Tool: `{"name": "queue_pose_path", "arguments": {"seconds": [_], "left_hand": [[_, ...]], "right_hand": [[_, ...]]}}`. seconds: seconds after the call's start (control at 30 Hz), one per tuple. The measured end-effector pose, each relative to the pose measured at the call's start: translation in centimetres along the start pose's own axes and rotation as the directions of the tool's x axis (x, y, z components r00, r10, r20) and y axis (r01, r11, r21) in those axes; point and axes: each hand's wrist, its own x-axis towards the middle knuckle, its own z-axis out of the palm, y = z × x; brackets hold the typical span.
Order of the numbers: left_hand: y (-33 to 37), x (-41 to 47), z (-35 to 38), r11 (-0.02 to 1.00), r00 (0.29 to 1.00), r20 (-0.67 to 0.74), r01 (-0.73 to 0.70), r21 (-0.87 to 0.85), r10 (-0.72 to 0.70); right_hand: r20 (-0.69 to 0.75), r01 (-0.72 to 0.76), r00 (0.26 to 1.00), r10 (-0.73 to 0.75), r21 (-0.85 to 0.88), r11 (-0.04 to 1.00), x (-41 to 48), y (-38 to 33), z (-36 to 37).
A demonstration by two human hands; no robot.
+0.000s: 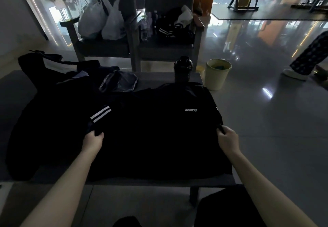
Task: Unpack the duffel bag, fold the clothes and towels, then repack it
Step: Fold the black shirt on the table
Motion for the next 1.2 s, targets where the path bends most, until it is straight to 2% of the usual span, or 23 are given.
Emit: {"name": "queue_pose_path", "arguments": {"seconds": [0.07,0.17,0.23,0.3,0.43,0.53,0.73,0.83,0.93,1.03,1.13,1.17,1.2], "left_hand": [[1.4,-0.2,-0.2,0.991,0.997,-0.060,-0.054,-0.123,0.047],[3.5,0.4,-0.7,0.961,0.992,-0.079,-0.118,-0.249,0.101],[4.7,1.0,-0.9,0.950,0.994,-0.079,-0.099,-0.297,0.079],[5.3,1.7,-0.7,0.954,0.998,-0.044,-0.055,-0.296,0.044],[4.5,3.1,-0.1,0.985,0.996,0.087,0.050,-0.165,-0.036],[2.2,4.1,0.2,0.994,0.984,0.148,0.109,-0.028,-0.104],[-0.2,-0.6,-0.2,0.987,0.988,0.137,0.048,0.155,-0.070],[-1.8,-2.4,-1.0,0.956,0.971,0.209,0.048,0.291,-0.113],[-2.9,-3.6,-1.4,0.946,0.958,0.252,0.048,0.322,-0.134],[-2.9,-4.3,-1.5,0.971,0.971,0.210,0.066,0.230,-0.115],[-2.3,-4.3,-1.7,0.972,0.962,0.169,0.226,-0.064,-0.213],[-2.3,-4.1,-1.8,0.958,0.958,0.159,0.259,-0.128,-0.238],[-2.3,-3.9,-1.8,0.961,0.963,0.132,0.251,-0.114,-0.236]], "right_hand": [[-0.093,0.100,0.992,-0.089,0.123,0.987,-0.3,-1.0,-0.7],[-0.203,0.209,0.965,-0.167,0.210,0.955,0.0,-2.4,-1.7],[-0.241,0.187,0.962,-0.125,0.251,0.950,1.0,-2.6,-1.7],[-0.208,0.113,0.976,-0.058,0.262,0.958,2.3,-2.5,-1.5],[0.012,-0.041,0.999,0.041,0.078,0.996,3.5,-1.6,-1.0],[0.098,-0.088,0.991,0.087,0.011,0.996,2.3,-1.1,-0.8],[0.083,-0.129,0.988,0.132,-0.045,0.991,-2.2,0.6,-1.4],[0.049,-0.135,0.989,0.142,-0.133,0.982,-4.3,1.4,-1.3],[0.050,-0.110,0.991,0.124,-0.223,0.969,-6.2,1.7,-1.3],[0.044,-0.132,0.988,0.151,-0.283,0.950,-7.7,1.8,-1.3],[0.037,-0.125,0.989,0.143,-0.313,0.941,-8.5,1.9,-1.4],[0.034,-0.118,0.990,0.137,-0.326,0.938,-8.6,1.7,-1.7],[0.023,-0.116,0.991,0.131,-0.339,0.933,-8.6,1.7,-2.1]]}}
